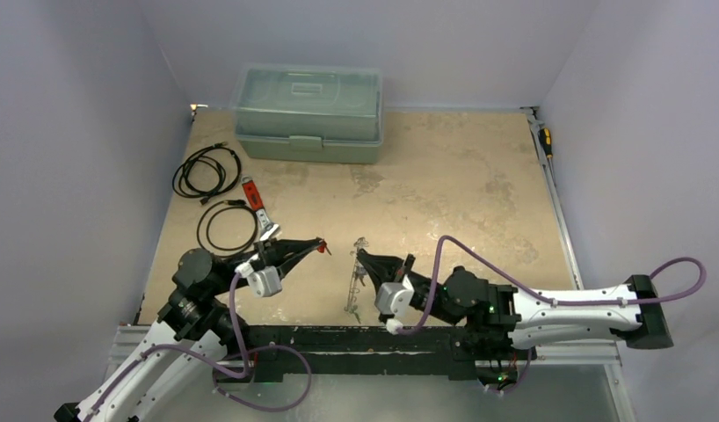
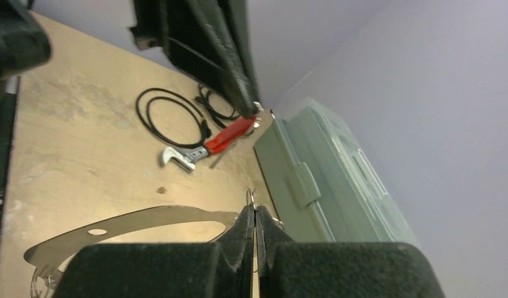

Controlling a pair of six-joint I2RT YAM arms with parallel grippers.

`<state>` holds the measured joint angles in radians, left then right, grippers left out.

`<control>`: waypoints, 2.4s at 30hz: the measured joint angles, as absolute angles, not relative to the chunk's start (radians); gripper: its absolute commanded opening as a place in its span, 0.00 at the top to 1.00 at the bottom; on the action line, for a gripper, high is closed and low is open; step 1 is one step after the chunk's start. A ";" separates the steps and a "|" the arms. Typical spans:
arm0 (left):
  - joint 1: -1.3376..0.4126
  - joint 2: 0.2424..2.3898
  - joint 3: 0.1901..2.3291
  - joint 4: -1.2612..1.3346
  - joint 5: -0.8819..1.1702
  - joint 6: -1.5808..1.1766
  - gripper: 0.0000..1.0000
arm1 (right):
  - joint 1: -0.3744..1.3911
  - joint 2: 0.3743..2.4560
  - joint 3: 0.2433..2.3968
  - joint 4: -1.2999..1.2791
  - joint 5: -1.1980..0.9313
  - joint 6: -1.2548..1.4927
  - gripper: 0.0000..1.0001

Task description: Put the keys on the keyring

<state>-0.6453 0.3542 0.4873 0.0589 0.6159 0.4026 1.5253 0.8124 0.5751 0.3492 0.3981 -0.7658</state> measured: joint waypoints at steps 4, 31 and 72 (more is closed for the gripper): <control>-0.650 0.355 0.487 0.058 0.619 0.403 1.00 | 1.430 0.815 0.591 0.329 0.346 -0.735 1.00; -0.702 0.372 0.457 0.105 0.879 0.402 1.00 | 1.414 0.720 0.591 0.205 0.117 -0.693 1.00; -0.736 0.440 0.447 0.128 0.963 0.400 1.00 | 1.414 0.746 0.596 0.128 0.028 -0.664 1.00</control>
